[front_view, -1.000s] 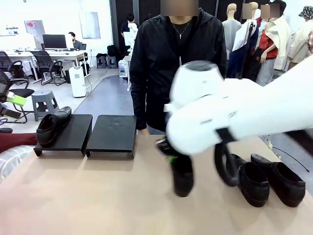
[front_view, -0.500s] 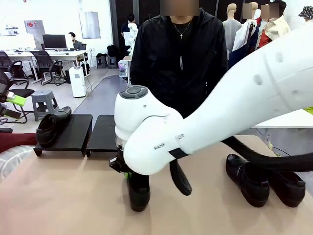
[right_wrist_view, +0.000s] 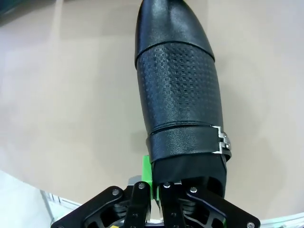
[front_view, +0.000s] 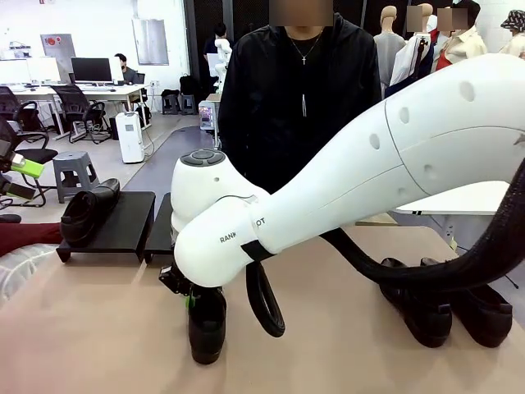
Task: Organize the shoes by placing them on the stand.
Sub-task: Pick up one Shoe and place it in the middle of the table.
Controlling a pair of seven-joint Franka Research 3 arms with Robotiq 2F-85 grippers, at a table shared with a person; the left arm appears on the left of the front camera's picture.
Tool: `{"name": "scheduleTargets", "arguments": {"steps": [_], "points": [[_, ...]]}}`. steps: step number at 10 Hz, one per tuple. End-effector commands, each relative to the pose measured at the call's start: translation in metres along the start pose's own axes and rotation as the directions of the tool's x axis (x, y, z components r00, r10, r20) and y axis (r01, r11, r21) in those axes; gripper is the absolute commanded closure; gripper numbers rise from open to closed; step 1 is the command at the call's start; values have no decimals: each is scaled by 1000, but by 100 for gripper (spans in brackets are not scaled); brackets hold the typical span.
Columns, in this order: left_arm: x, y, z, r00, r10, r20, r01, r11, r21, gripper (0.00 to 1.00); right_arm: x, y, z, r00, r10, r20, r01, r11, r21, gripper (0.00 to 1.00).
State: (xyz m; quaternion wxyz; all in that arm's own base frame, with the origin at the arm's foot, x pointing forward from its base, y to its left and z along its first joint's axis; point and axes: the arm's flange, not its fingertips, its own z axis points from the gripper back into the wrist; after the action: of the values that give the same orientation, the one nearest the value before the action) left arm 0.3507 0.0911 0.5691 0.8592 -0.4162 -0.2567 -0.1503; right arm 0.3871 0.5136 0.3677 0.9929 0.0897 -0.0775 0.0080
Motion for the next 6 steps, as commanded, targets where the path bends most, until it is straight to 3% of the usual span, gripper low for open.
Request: {"name": "scheduleTargets", "arguments": {"steps": [1,2,3,4,6], "points": [[-1,0,2,1000,-13,1,13,1000,-6,0,3,1,7,1000,18,-12,-18,1000,-4,100],[-1,0,2,1000,-13,1,13,1000,-6,0,3,4,5,999,34,-25,-33,999,8,100],[-1,0,2,1000,-13,1,13,1000,-6,0,3,4,4,999,43,-25,-43,999,7,42],[-1,0,2,1000,-13,1,13,1000,-6,0,3,3,6,999,43,-21,-43,999,3,0],[-1,0,2,1000,-13,1,13,1000,-6,0,1,-7,20,999,32,0,-32,999,19,0]]}}
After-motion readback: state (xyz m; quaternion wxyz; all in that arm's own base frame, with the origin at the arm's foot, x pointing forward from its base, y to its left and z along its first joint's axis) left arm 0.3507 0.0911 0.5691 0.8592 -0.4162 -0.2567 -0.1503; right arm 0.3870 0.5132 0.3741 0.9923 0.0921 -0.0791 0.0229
